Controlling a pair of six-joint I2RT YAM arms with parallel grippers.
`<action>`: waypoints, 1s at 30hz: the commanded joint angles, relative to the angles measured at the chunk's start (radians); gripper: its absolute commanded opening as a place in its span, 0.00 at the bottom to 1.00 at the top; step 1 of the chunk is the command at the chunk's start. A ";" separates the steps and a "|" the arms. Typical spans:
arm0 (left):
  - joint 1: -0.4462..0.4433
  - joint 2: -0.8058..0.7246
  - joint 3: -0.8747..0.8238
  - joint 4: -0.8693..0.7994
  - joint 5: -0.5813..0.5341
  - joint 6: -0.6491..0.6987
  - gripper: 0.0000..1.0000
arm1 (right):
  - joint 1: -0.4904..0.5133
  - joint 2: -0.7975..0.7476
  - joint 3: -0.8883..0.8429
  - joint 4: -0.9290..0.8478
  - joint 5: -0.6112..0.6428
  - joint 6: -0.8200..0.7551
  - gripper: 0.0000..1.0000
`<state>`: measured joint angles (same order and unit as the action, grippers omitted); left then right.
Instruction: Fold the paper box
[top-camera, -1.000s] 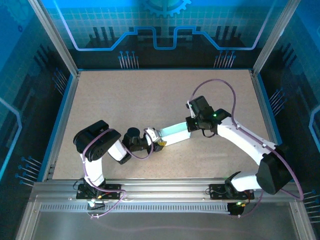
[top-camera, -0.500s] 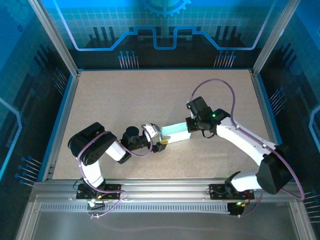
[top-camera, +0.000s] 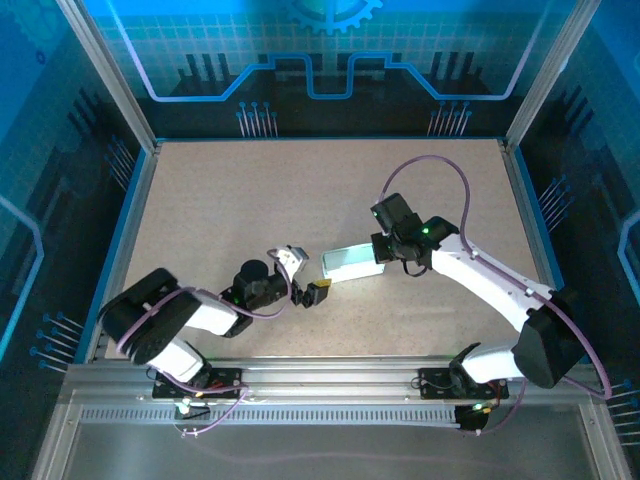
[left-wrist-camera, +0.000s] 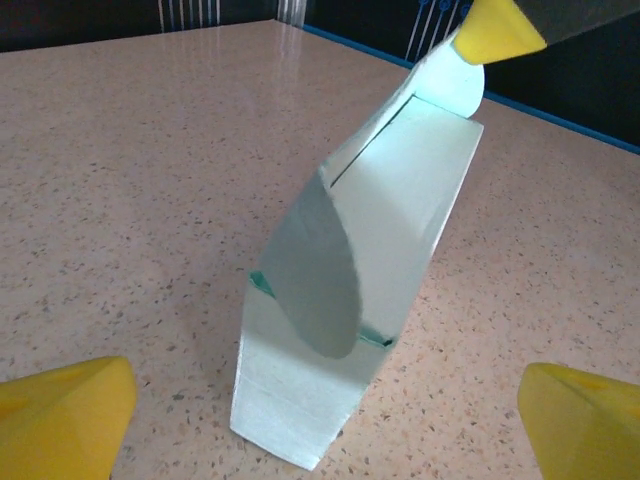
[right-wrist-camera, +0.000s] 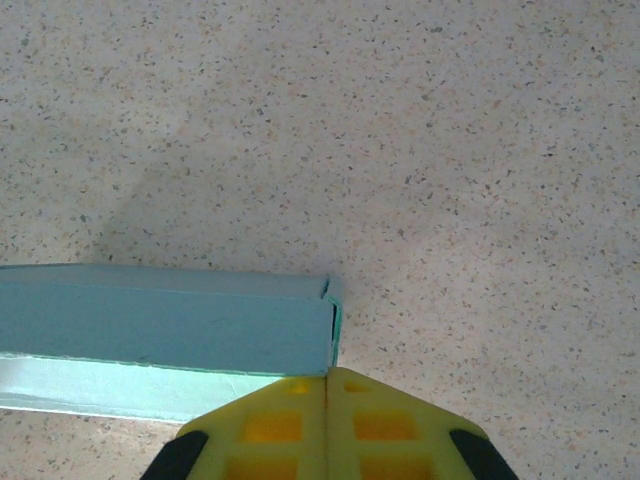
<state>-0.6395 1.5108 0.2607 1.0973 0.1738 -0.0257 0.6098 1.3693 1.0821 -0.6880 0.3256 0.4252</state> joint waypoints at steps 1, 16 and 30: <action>-0.014 -0.104 0.058 -0.296 -0.065 -0.042 0.99 | 0.017 0.011 0.019 -0.003 0.033 0.023 0.00; -0.139 -0.425 0.326 -1.110 -0.388 -0.405 0.99 | 0.016 0.028 0.024 -0.014 0.024 0.073 0.00; -0.150 -0.164 0.761 -1.597 -0.329 -0.613 0.55 | 0.016 0.045 0.041 -0.021 0.010 0.060 0.00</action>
<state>-0.7830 1.3151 0.9684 -0.3855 -0.1635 -0.6064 0.6098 1.4021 1.0950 -0.6918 0.3332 0.4717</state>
